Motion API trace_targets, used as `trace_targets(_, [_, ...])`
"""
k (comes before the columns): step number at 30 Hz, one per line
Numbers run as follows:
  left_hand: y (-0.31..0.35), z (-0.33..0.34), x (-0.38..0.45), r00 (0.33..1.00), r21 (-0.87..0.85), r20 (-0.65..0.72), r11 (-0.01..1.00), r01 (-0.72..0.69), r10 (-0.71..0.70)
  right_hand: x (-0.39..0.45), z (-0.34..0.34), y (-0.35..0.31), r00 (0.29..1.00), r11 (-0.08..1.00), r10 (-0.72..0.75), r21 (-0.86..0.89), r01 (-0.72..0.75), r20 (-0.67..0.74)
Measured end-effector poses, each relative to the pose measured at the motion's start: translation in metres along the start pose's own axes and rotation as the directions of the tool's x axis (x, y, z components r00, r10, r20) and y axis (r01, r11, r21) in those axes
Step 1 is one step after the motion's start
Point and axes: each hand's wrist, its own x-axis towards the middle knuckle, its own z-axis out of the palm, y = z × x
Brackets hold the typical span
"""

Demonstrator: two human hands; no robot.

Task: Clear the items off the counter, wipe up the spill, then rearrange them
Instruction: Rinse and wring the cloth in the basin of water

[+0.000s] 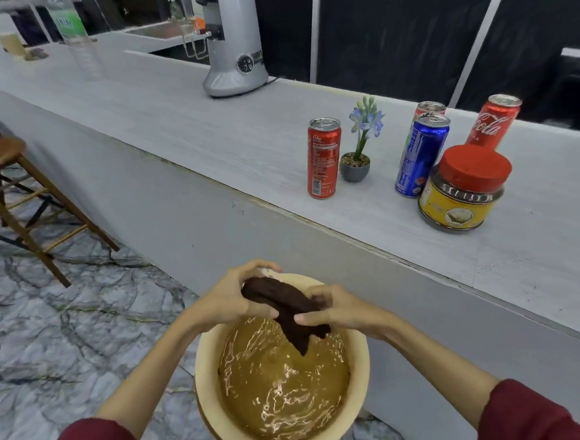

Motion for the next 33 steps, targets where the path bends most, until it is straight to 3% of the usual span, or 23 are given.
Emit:
trace_targets(3, [0.012,0.007,0.002,0.998,-0.216,-0.068,0.976,-0.010,-0.005,-0.009,-0.006,-0.012,0.998,0.985,-0.030,0.167,0.040,-0.059])
trace_targets(5, [0.013,0.021,0.006,0.986,-0.542,-0.140,0.840,0.002,-0.093,-0.013,-0.011,-0.017,0.992,0.956,-0.035,0.287,0.070,-0.125])
trace_targets(7, [0.012,0.036,0.013,0.973,-0.740,-0.132,0.672,0.032,-0.190,-0.016,-0.015,-0.020,0.984,0.915,-0.050,0.388,0.114,-0.173])
trace_targets(11, [0.021,0.058,0.023,0.980,-0.806,-0.043,0.586,0.082,-0.196,-0.025,-0.029,-0.020,0.972,0.867,-0.038,0.476,0.148,-0.234])
trace_targets(15, [0.044,0.070,0.037,0.984,-0.801,-0.022,0.593,0.089,-0.178,-0.044,-0.049,-0.019,0.943,0.840,0.024,0.518,0.161,-0.331])
trace_targets(20, [0.091,0.100,0.066,0.995,-0.688,0.027,0.721,0.089,-0.097,-0.088,-0.086,-0.020,0.826,0.863,0.081,0.454,0.221,-0.558])
trace_targets(24, [0.145,0.151,0.104,0.997,-0.520,0.075,0.854,0.027,0.014,-0.153,-0.130,-0.015,0.652,0.897,0.067,0.331,0.291,-0.755])
trace_targets(28, [0.191,0.223,0.151,0.978,-0.307,0.105,0.941,-0.140,0.180,-0.212,-0.176,0.009,0.476,0.912,0.113,0.281,0.299,-0.872])
trace_targets(31, [0.202,0.270,0.185,0.966,-0.022,0.127,0.974,-0.223,0.224,-0.230,-0.207,0.042,0.319,0.958,0.211,0.260,0.119,-0.924])
trace_targets(33, [0.199,0.292,0.202,0.952,0.295,0.162,0.908,-0.299,0.260,-0.231,-0.221,0.065,0.274,0.960,0.217,0.154,-0.235,-0.937])
